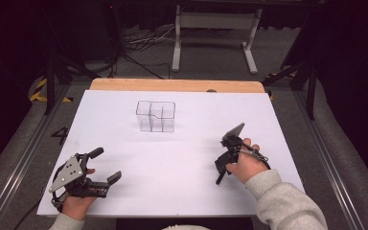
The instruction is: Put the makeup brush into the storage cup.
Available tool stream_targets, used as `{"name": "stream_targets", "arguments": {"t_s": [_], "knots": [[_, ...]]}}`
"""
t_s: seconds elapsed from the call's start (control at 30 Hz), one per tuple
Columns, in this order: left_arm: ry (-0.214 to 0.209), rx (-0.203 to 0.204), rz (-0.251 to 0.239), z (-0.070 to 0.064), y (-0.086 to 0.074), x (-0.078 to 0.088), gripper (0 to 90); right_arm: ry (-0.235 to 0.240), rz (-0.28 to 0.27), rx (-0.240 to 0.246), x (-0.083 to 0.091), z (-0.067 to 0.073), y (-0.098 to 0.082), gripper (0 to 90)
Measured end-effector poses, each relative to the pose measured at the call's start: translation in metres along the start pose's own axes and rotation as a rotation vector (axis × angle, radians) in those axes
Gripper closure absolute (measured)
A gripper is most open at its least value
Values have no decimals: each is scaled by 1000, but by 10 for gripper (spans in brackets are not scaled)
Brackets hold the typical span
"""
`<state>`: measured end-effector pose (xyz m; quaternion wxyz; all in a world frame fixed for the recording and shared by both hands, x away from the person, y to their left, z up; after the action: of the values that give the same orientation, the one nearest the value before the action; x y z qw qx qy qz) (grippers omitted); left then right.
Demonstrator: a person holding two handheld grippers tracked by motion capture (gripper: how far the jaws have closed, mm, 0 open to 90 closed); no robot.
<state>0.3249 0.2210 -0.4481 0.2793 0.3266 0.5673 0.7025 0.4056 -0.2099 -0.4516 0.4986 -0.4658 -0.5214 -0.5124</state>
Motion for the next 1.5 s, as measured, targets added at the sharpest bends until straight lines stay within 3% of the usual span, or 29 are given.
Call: {"name": "stream_targets", "arguments": {"t_s": [0.27,0.37,0.6,1.1,1.2,1.5], "knots": [[2,2,0,0,0,0,6,-27,2,-2,3,-4,0,480],[3,-1,0,0,0,0,6,-49,3,13,3,-4,1,550],[1,-3,3,0,0,0,6,-51,7,39,4,-3,1,655],[2,-3,4,0,0,0,6,-32,-2,98,4,-1,1,744],[-1,-9,4,0,0,0,6,-29,-2,140,4,-2,1,747],[-3,-7,2,0,0,0,6,-61,4,174,4,3,0,790]]}}
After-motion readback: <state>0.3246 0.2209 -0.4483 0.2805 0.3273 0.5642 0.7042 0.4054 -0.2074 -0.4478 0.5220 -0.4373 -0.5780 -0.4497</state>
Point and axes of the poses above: each handheld gripper's, and its own axes: x roughly backward along the jaws, y roughly out of its top, z roughly to its left, the point moved 3 cm from there along -x, roughly forward along the jaws, and after that the axes turned 8 degrees about -x, right-handed, at the moved point
